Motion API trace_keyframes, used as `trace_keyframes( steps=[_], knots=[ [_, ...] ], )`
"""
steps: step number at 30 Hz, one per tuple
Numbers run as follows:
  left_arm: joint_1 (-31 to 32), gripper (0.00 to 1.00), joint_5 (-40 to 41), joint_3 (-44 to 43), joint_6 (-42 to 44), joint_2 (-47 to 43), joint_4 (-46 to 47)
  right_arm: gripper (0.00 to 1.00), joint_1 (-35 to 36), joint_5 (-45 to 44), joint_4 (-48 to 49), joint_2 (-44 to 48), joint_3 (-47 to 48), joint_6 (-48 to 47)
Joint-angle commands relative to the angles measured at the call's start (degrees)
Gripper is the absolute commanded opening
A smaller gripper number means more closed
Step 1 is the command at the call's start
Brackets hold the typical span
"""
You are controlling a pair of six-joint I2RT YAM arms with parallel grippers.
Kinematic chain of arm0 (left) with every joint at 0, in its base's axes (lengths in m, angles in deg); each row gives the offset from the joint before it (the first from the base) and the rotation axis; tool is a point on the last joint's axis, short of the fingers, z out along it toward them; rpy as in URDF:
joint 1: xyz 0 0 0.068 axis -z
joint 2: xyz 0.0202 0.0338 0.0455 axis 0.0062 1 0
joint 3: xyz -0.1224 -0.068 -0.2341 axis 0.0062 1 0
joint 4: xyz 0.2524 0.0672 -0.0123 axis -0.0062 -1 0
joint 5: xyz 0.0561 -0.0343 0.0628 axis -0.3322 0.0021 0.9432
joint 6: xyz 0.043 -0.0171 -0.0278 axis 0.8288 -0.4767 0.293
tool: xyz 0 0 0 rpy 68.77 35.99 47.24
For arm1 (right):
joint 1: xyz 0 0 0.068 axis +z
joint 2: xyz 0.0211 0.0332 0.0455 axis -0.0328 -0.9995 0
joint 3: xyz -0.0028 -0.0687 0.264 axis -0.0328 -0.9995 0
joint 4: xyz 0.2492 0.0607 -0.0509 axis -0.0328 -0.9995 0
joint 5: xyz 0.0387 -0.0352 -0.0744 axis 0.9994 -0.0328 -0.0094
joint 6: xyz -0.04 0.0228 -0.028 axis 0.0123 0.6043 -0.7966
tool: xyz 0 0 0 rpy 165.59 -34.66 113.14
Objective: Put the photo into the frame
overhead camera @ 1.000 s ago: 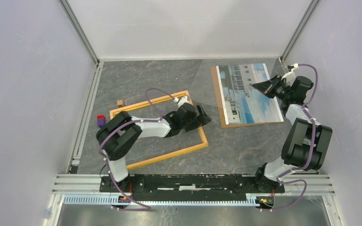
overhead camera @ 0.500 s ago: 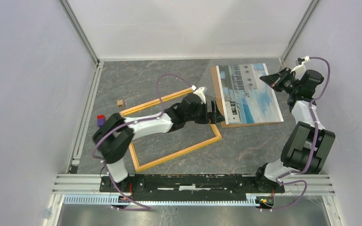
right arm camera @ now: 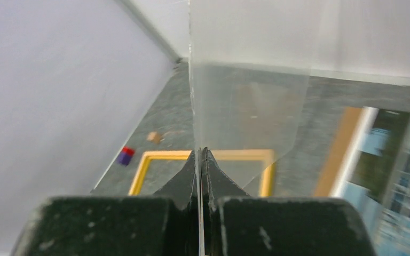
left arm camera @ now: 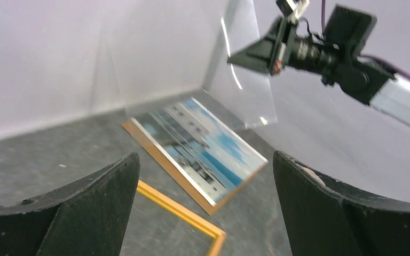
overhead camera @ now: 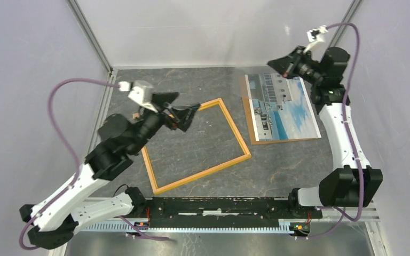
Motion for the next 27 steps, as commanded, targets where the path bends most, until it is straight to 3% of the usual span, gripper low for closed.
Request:
trace_keyframes(
  steps=[1, 7, 12, 17, 23, 27],
  knots=[
    [0.1, 1.0, 12.7, 0.4, 9.6, -6.3, -0.9, 0.0, 11.9, -1.3, 2.5, 2.4, 3.9, 3.3],
    [0.1, 1.0, 13.8, 2.6, 11.5, -13.0, 4.5, 0.0, 26.1, 3.9, 20.6, -1.6, 0.1, 17.4],
    [0.1, 1.0, 14.0, 2.9, 12.5, -14.4, 5.5, 0.0, 28.6, 9.4, 49.9, -8.6, -12.7, 38.8],
    [0.1, 1.0, 16.6, 3.2, 13.7, -13.7, 3.9, 0.0, 30.9, 10.4, 66.7, -17.0, -25.0, 46.6],
    [0.1, 1.0, 18.6, 3.8, 15.1, -11.7, 3.3, 0.0, 32.8, 11.1, 70.8, -28.0, -29.2, 44.1],
    [0.1, 1.0, 18.2, 4.0, 15.3, -9.8, 2.6, 0.0, 32.7, 13.3, 55.4, -32.8, -23.8, 32.2]
  ],
)
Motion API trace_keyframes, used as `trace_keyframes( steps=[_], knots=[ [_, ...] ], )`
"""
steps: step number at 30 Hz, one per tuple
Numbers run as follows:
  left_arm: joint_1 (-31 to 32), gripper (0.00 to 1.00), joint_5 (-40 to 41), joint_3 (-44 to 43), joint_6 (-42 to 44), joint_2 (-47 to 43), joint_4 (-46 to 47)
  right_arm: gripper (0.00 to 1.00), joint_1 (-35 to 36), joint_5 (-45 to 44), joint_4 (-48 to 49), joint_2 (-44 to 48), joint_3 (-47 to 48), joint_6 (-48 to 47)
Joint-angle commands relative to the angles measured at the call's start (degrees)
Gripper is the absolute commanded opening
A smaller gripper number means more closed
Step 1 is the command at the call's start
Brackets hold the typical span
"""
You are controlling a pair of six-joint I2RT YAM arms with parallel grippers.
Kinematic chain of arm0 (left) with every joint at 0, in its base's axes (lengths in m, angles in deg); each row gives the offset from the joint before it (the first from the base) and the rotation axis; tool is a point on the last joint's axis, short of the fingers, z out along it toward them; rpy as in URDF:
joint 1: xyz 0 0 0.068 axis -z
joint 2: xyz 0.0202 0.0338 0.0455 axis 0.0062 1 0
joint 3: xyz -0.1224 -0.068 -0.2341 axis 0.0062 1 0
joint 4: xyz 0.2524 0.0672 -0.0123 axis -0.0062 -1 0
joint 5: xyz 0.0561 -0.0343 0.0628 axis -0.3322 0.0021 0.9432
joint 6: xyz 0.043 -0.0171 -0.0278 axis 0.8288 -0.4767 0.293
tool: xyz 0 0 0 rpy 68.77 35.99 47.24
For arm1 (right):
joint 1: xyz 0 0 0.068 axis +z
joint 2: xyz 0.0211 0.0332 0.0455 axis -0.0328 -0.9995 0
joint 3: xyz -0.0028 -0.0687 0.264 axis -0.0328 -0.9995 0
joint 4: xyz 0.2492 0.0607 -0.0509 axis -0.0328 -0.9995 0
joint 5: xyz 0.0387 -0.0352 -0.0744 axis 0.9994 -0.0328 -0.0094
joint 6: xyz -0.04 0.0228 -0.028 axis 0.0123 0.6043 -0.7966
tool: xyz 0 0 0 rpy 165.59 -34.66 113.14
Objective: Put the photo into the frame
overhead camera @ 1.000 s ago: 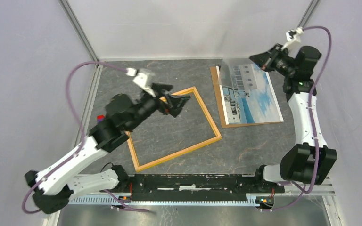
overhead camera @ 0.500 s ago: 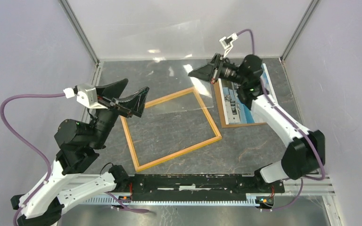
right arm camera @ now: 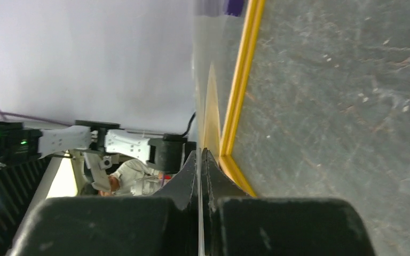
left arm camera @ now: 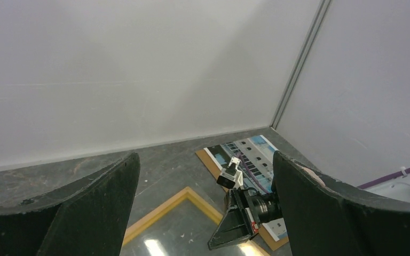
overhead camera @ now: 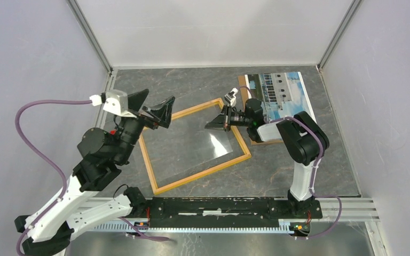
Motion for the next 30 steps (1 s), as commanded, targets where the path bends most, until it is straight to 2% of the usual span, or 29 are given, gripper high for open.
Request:
trace_keyframes(
  steps=[1, 6, 10, 14, 21, 27, 30],
  knots=[
    [0.1, 1.0, 1.1, 0.4, 3.1, 2.3, -0.1, 0.0, -0.2, 3.1, -8.2, -2.6, 6.7, -12.3],
    [0.1, 1.0, 1.0, 0.6, 3.4, 3.5, -1.0, 0.0, -1.0, 3.2, -31.7, -4.2, 13.9, -29.8],
    [0.1, 1.0, 1.6, 1.2, 5.4, 4.4, -1.4, 0.0, -2.5, 4.8, -41.6, -6.3, 18.2, -37.6],
    [0.1, 1.0, 2.2, 1.4, 5.7, 5.5, -1.9, 0.0, -3.5, 3.0, -59.3, -9.8, 24.8, -50.1],
    [0.1, 1.0, 2.7, 2.1, 5.8, 5.7, -2.3, 0.0, -4.2, 3.4, -60.8, -11.1, 24.9, -52.2],
    [0.1, 1.0, 2.7, 2.0, 5.8, 6.4, -2.4, 0.0, -4.1, 2.3, -56.5, -9.6, 21.7, -48.6],
    [0.1, 1.0, 2.7, 2.0, 5.9, 6.4, -2.5, 0.0, -4.1, 1.9, -50.7, -8.0, 18.6, -45.2]
  ],
)
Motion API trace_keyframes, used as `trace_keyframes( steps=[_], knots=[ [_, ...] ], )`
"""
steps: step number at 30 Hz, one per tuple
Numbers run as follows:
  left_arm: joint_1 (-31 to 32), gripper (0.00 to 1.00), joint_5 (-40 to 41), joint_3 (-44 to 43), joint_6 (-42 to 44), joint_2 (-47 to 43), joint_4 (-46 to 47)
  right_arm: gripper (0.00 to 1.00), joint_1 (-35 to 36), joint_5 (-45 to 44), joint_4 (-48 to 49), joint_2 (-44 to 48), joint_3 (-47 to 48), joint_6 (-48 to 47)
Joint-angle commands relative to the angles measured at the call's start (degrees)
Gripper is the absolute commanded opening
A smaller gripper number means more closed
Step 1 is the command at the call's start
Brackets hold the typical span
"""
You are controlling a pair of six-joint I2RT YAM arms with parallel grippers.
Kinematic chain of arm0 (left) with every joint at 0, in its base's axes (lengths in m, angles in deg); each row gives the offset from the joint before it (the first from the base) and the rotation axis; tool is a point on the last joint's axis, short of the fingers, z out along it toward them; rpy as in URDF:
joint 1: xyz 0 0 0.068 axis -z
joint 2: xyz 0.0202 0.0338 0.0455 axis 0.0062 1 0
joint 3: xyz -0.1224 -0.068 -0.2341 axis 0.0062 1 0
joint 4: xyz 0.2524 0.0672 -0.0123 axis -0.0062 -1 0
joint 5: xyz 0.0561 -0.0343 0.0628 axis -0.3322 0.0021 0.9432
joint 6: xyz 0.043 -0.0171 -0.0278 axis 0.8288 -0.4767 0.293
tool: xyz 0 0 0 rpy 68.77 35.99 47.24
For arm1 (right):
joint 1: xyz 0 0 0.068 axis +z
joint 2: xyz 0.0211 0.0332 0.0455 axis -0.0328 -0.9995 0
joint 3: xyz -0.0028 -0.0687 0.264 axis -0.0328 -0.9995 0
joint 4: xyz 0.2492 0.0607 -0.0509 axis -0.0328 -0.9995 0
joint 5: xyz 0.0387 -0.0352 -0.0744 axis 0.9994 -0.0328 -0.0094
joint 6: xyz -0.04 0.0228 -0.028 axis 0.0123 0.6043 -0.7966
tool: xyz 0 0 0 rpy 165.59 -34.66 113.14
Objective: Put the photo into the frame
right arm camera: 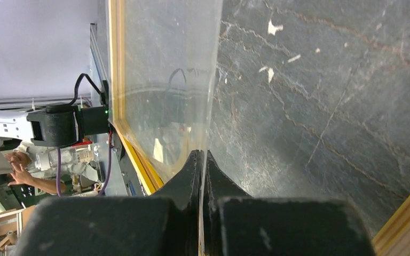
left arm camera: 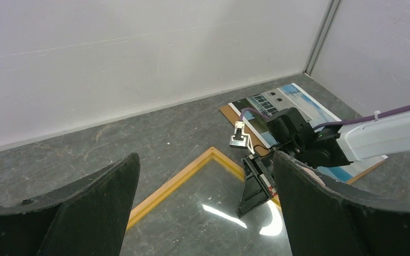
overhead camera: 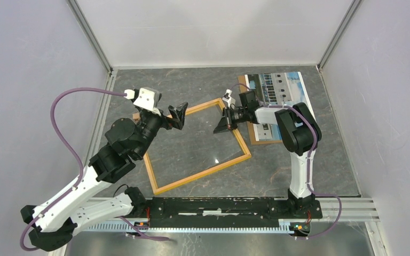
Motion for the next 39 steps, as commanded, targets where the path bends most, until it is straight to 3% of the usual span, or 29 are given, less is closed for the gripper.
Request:
trace_keyframes(
  steps=[1, 16, 39],
  knots=[
    [0.1, 1.0, 1.2, 0.0, 2.1, 0.1, 1.4, 0.0, 0.2, -0.5, 6.5, 3.4, -4.1, 3.3],
    [0.1, 1.0, 1.0, -0.1, 1.7, 0.6, 1.1, 0.0, -1.3, -1.8, 9.4, 6.1, -7.1, 4.8],
    [0.1, 1.0, 0.7, -0.5, 1.6, 0.6, 0.5, 0.0, -2.4, 0.5, -4.2, 1.9, 1.6, -4.9]
  ],
)
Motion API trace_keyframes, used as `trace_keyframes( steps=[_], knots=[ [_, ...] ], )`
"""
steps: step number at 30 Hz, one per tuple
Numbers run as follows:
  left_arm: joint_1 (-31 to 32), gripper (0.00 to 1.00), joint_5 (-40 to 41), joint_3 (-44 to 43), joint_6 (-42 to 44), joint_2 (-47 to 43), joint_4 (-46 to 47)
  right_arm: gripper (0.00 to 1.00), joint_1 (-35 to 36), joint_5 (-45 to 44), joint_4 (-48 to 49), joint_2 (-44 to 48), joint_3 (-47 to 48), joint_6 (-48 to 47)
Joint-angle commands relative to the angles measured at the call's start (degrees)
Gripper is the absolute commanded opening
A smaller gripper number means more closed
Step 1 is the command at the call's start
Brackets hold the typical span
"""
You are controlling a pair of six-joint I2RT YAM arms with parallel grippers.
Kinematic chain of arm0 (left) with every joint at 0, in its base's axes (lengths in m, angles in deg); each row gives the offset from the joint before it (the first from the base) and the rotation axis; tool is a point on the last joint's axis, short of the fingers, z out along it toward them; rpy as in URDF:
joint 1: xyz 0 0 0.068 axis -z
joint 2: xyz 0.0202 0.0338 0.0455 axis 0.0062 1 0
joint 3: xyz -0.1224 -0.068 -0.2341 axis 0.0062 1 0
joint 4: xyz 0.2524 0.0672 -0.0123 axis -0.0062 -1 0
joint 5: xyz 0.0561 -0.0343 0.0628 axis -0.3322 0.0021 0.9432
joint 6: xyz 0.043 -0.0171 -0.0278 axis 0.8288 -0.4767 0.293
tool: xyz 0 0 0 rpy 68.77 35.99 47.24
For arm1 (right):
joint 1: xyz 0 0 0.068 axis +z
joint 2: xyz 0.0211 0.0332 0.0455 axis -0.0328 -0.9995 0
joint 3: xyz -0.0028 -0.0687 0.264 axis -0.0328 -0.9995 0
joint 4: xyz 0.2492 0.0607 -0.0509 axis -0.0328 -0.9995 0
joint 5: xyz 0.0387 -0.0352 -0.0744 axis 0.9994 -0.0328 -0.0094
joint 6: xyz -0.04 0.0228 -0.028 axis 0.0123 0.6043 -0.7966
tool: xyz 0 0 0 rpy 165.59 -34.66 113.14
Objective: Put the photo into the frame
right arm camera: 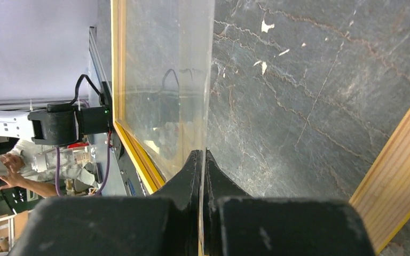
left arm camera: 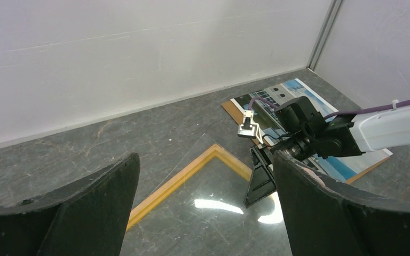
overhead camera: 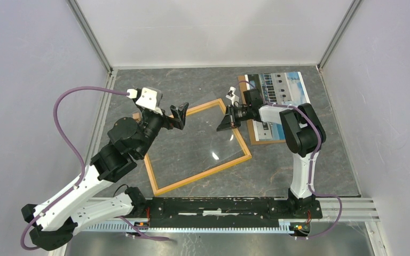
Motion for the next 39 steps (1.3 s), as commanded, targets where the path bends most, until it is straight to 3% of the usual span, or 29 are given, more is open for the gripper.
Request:
trace_keyframes(
  steps=[1, 39],
  knots=[
    [0.1, 1.0, 0.3, -0.5, 1.5, -0.3, 0.8, 0.0, -0.1, 0.5, -3.3, -0.7, 3.6, -3.8],
    [0.1, 1.0, -0.9, -0.7, 0.4, -0.4, 0.6, 0.0, 1.3, -1.3, 0.0, 4.9, -2.8, 0.6]
  ],
)
